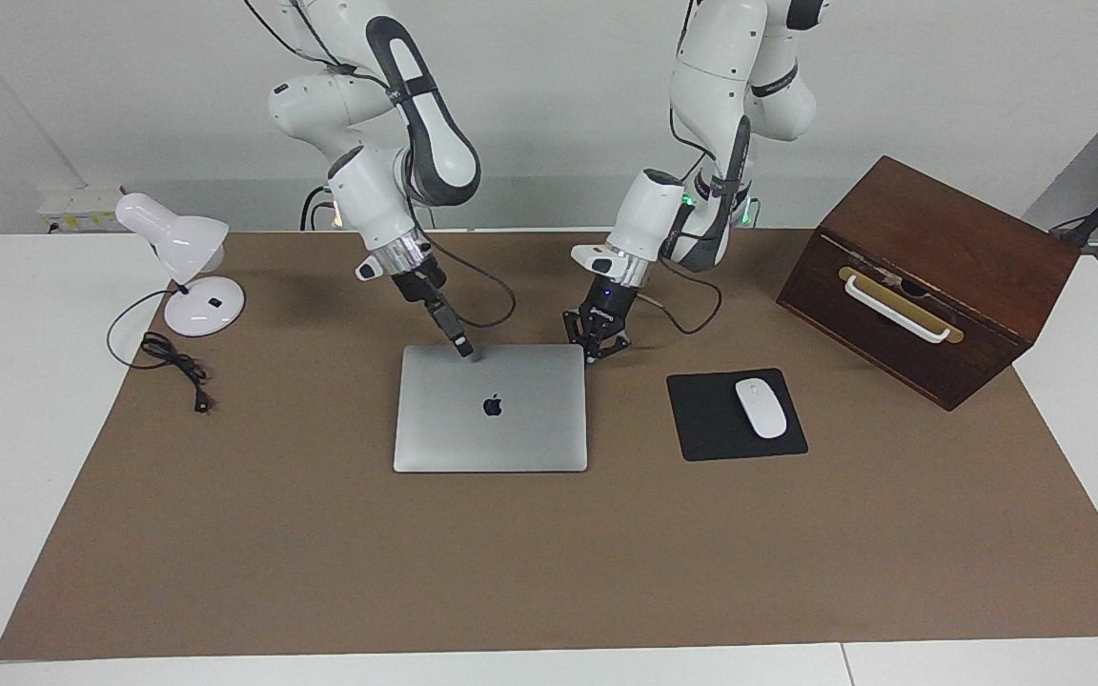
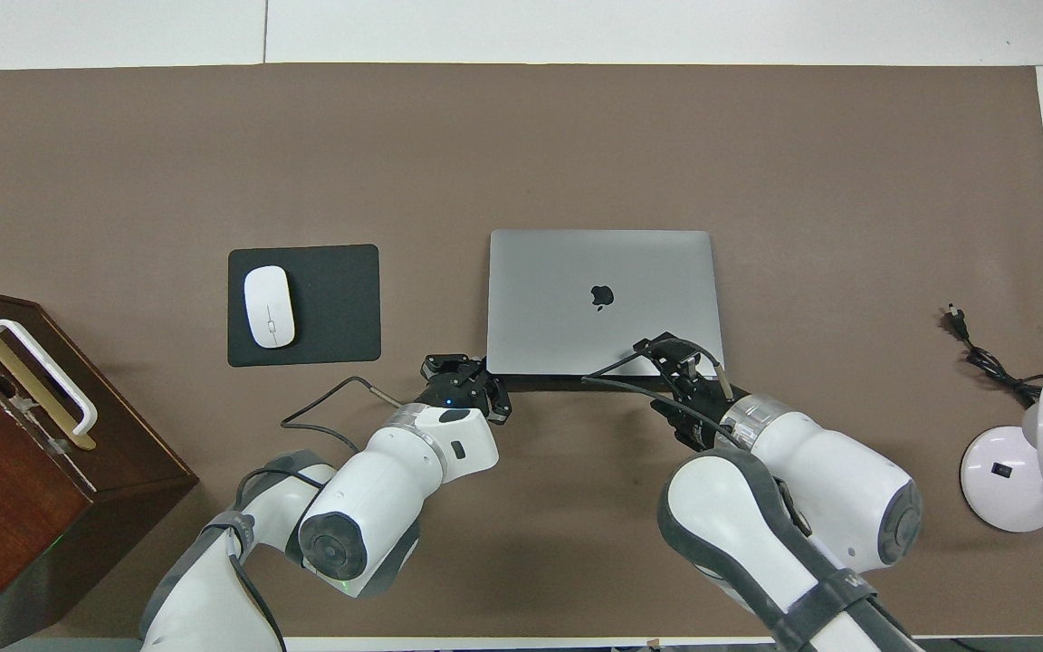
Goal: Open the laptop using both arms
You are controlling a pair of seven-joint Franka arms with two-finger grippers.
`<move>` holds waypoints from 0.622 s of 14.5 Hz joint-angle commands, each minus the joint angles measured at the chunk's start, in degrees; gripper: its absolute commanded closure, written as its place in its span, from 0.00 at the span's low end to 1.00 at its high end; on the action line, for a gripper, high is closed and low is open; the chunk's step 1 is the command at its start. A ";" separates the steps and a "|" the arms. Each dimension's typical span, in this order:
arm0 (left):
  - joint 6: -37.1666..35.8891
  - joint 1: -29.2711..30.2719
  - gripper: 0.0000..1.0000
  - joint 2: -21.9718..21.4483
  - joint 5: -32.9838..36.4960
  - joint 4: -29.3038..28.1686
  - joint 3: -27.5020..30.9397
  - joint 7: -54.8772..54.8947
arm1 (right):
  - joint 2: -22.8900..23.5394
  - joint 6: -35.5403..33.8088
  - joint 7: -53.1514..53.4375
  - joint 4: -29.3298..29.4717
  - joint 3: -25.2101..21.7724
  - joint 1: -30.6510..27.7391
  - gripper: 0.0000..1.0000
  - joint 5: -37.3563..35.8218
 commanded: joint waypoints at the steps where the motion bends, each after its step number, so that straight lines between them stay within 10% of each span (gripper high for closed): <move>1: 1.13 -0.06 1.00 1.39 -0.47 1.30 0.43 1.51 | 0.57 1.07 -2.56 0.78 0.03 0.23 0.05 1.92; 9: 1.04 -1.20 1.00 2.01 -1.43 1.39 0.34 1.78 | 0.66 1.07 -3.70 0.78 0.03 0.14 0.05 1.92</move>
